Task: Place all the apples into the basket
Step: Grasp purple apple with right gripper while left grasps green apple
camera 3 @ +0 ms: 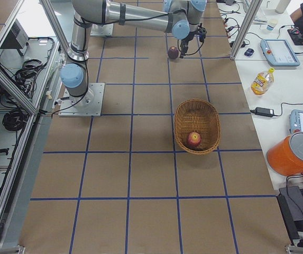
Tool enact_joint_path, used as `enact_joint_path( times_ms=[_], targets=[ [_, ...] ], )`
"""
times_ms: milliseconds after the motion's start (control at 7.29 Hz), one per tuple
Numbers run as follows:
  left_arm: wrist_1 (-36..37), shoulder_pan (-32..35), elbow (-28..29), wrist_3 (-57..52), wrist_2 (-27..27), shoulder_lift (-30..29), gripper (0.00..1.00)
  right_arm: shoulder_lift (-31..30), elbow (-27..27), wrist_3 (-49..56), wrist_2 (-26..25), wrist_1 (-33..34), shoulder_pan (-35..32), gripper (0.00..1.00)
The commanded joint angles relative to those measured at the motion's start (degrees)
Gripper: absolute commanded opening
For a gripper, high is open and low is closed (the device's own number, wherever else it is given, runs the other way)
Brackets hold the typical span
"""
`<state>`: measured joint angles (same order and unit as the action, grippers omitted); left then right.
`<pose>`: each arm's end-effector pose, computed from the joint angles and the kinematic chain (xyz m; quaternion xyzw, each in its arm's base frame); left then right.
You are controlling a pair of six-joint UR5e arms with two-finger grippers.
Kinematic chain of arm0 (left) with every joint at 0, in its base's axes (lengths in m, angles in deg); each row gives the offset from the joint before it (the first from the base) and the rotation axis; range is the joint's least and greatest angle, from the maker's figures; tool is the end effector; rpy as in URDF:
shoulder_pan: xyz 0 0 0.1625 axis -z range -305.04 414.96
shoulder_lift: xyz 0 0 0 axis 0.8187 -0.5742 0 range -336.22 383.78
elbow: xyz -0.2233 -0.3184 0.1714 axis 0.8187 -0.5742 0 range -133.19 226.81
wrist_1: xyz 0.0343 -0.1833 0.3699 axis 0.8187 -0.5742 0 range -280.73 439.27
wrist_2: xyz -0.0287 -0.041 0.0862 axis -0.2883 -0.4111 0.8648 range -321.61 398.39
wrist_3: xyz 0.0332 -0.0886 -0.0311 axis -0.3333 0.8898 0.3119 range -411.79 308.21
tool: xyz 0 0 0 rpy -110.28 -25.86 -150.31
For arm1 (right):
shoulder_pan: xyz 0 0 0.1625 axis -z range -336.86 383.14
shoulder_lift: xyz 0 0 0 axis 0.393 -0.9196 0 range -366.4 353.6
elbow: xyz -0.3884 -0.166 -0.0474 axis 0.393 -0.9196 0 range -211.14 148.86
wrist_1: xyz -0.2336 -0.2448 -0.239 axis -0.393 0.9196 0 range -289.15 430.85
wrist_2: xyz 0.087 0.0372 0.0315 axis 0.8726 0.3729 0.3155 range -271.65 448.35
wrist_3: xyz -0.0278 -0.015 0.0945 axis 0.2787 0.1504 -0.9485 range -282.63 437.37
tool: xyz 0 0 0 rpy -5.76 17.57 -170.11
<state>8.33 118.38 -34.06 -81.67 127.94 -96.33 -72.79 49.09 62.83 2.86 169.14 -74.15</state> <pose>0.1823 -0.6643 0.2869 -0.0287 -0.9994 -0.0129 0.0114 0.2213 -0.6176 0.3496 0.0650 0.9959 0.0550 0.0294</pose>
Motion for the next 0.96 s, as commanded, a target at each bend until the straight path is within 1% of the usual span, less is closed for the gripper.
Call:
enact_joint_path(
  times_ms=[0, 137, 274, 411, 549, 686, 823],
  targets=[
    [4.5, -1.8, -0.4, -1.1, 0.6, -3.8, 1.00, 1.2, 3.5, -9.7, 0.1, 6.8, -7.0, 1.00],
    [4.4, -2.0, -0.6, -1.1, 0.8, -4.7, 1.00, 2.8, 4.8, -14.2, 0.1, 10.6, -9.1, 1.00],
    [4.8, -2.1, -1.7, -1.1, 0.5, -5.6, 1.00, 4.9, 4.8, -15.7, 0.2, 12.8, -10.7, 1.00],
    [8.3, -2.4, -3.1, -2.4, 0.6, -6.7, 1.00, 6.1, 4.8, -16.0, 2.5, 15.1, -11.4, 1.00],
    [9.8, -2.4, -3.9, -2.3, 0.5, -7.3, 1.00, 6.6, 5.0, -16.0, 3.4, 17.1, -11.4, 1.00],
    [10.0, -2.5, -3.5, -3.9, 0.5, -7.5, 0.49, 7.7, 4.9, -16.1, 3.5, 17.1, -11.4, 1.00],
    [8.7, -2.1, -2.8, -5.2, 0.3, -5.7, 0.00, 8.8, 4.8, -16.0, 3.7, 17.7, -11.4, 1.00]
  ],
)
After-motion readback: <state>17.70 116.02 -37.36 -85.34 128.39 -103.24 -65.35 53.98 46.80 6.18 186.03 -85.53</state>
